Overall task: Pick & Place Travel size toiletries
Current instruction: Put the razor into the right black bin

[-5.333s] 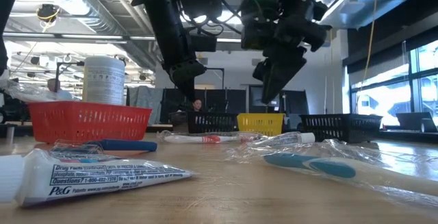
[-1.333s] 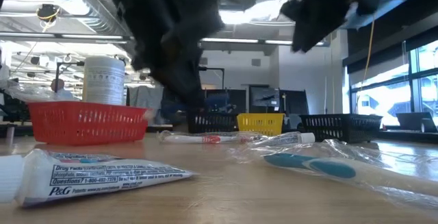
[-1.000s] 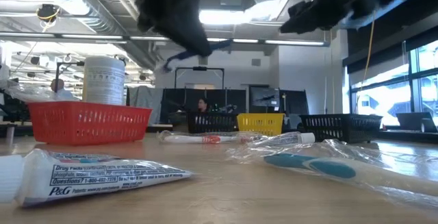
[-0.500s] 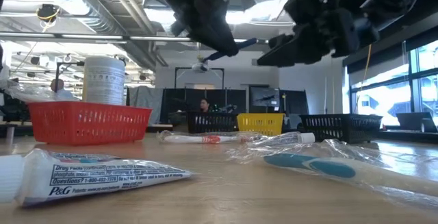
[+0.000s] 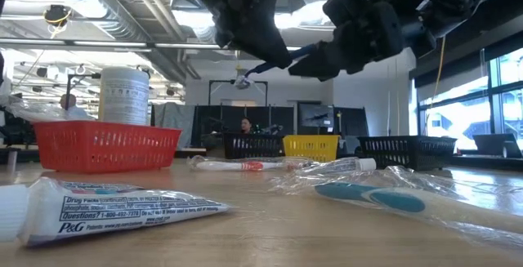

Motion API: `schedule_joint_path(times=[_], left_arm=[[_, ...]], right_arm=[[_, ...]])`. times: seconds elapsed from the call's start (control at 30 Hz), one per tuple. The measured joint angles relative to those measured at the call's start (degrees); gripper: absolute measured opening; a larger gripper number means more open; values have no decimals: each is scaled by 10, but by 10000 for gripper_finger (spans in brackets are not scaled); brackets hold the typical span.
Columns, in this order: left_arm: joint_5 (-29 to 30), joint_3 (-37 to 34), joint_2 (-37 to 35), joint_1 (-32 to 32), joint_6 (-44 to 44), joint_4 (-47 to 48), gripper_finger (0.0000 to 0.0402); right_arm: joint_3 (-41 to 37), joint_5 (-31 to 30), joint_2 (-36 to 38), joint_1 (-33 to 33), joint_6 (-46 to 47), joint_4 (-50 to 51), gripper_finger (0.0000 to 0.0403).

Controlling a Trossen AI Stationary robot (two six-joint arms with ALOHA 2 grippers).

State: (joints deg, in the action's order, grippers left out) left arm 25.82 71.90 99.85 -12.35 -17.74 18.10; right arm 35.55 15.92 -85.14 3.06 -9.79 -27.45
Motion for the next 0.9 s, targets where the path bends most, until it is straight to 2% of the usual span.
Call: schedule_joint_path(times=[0.33,0.53,0.73,0.9], left_arm=[[12,-1,1,-3,0,2,33],[11,-1,1,-2,-1,1,33],[11,-1,1,-2,-1,1,33],[11,-1,1,-2,-1,1,33]], right_arm=[[1,15,0,-27,-27,14,145],[1,-15,0,-31,-26,4,149],[1,-15,0,-35,-27,-5,163],[1,-14,0,-46,-27,-17,154]])
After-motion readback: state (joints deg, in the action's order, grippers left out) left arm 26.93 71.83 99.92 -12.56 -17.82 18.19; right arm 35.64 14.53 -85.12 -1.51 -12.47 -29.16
